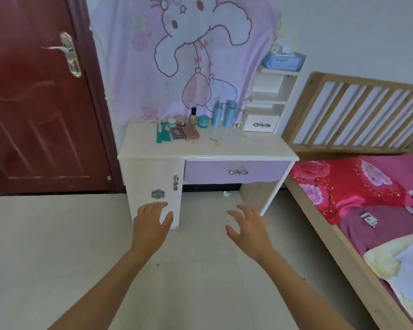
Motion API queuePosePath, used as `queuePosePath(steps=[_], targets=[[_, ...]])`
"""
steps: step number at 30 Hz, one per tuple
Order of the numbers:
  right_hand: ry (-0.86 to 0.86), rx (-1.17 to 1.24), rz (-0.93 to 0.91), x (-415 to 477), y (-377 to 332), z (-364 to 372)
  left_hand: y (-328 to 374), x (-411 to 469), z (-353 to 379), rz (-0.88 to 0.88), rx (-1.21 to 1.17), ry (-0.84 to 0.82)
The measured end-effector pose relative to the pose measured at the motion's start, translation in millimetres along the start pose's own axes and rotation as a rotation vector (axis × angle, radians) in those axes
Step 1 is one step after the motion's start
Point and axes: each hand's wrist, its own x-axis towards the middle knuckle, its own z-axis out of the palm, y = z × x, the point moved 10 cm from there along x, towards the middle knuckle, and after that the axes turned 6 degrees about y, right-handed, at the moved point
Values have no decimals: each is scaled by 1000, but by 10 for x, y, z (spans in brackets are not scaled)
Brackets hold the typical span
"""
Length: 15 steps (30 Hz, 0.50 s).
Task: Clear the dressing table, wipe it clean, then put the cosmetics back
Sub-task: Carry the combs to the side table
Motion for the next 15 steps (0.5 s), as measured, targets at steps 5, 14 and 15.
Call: queuePosePath(steps=[5, 14, 15], targets=[[-99, 97, -71, 190, -9, 568, -437, 46, 83, -144, 80, 13], [-213, 133, -44, 1133, 246, 1095, -1271, 883, 77, -339, 84, 75], [-186, 129, -15, 1305, 345, 1090, -1285, 1012, 113, -345, 77, 82]])
